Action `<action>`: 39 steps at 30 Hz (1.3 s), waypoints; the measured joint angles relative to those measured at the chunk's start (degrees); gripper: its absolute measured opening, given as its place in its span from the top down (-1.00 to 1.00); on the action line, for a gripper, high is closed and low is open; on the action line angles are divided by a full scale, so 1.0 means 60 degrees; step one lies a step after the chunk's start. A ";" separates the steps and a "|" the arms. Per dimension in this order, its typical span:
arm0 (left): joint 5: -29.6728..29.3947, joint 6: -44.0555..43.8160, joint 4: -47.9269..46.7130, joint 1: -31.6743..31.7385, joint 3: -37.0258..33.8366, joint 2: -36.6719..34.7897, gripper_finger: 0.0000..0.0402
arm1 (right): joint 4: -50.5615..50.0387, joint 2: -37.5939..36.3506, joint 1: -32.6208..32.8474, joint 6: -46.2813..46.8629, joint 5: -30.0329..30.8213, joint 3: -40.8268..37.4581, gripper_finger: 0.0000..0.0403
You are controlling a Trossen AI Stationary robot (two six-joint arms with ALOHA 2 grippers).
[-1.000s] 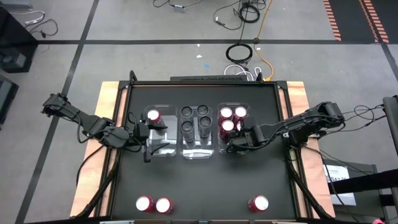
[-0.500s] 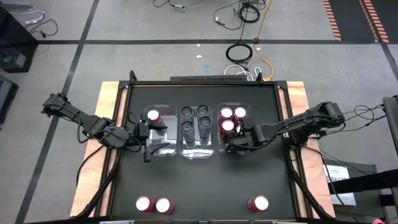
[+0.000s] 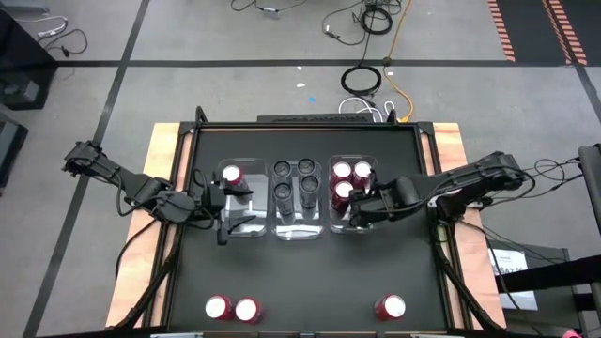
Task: Sort soda cans
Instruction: Put the red soda can into the right transparent bin, then put the left orange soda can into the left transparent bin
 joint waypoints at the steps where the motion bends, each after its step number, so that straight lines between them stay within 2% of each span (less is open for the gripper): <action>1: 0.0000 -0.0060 0.0000 0.0002 0.0000 0.0000 -0.57 | -0.0034 0.0000 0.0123 -0.0003 0.0034 0.0225 -0.69; 7: -0.0001 -0.2024 -0.0290 -0.0010 0.0228 0.0000 -0.57 | 0.0132 0.0000 0.1274 0.0417 -0.0030 0.0892 -0.69; 14: -0.0321 -0.4595 -0.2665 -0.0483 0.1521 0.0207 -0.56 | 0.0216 0.0133 0.3301 0.2550 -0.0053 0.0892 -0.69; 18: -0.0282 -0.5852 -0.4142 -0.1163 0.2627 0.1072 -0.56 | 0.0096 0.0362 0.4283 0.3376 -0.0026 0.0892 -0.69; 23: -0.0138 -0.7267 -0.5824 -0.1924 0.4288 0.2820 -0.56 | -0.0412 0.0620 0.5198 0.4366 -0.0044 0.0889 -0.69; 28: 0.1132 -0.9676 -0.8277 -0.2242 0.6060 0.4495 -0.56 | -0.0686 0.0711 0.5831 0.4810 -0.0058 0.0889 -0.69; 32: 0.2364 -1.1918 -0.9932 -0.2496 0.6861 0.5398 -0.56 | -0.0831 0.0760 0.6177 0.4808 -0.0055 0.0889 -0.69; 39: 0.3561 -1.4539 -1.0072 -0.3589 0.6900 0.6164 -0.56 | -0.0903 0.0780 0.6490 0.4827 -0.0048 0.0889 -0.69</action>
